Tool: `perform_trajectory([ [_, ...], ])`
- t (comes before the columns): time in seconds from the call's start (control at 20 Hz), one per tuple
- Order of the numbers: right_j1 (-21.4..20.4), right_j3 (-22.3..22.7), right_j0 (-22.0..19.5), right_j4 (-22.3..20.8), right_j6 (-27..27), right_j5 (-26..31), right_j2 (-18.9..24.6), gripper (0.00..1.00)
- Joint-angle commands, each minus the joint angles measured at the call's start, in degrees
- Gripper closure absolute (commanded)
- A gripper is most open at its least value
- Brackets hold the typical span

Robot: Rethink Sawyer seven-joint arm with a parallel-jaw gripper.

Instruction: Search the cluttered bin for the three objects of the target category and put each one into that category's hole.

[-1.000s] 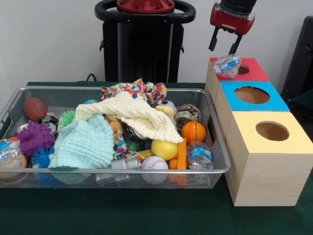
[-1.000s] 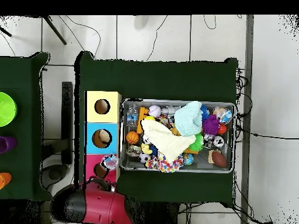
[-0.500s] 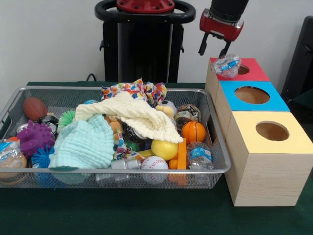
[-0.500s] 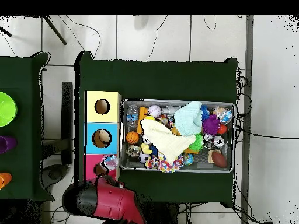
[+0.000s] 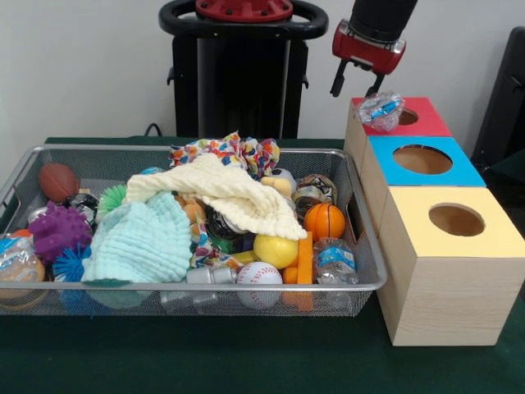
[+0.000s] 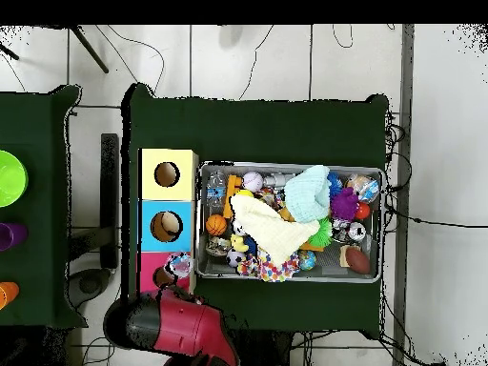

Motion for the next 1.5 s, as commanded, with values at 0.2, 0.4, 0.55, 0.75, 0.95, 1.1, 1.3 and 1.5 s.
perform_trajectory([
  [0.2,3.03,-4.9,-1.24,0.81,8.23,-0.41,7.35,0.0],
  [0.4,3.45,-6.0,-0.69,1.02,8.77,0.74,7.08,0.0],
  [0.55,3.58,-6.79,-0.38,0.95,8.94,1.81,6.73,0.0],
  [0.75,3.52,-7.44,-0.44,0.78,8.73,2.93,6.55,0.0],
  [0.95,3.73,-8.46,-0.01,0.68,9.05,4.35,6.09,0.0],
  [1.1,3.66,-9.1,0.22,0.57,9.22,5.53,5.79,0.0],
  [1.3,3.63,-9.69,-0.01,0.37,8.82,6.54,5.79,0.0],
  [1.5,3.89,-10.14,-0.47,0.19,8.21,6.57,5.97,0.0],
])
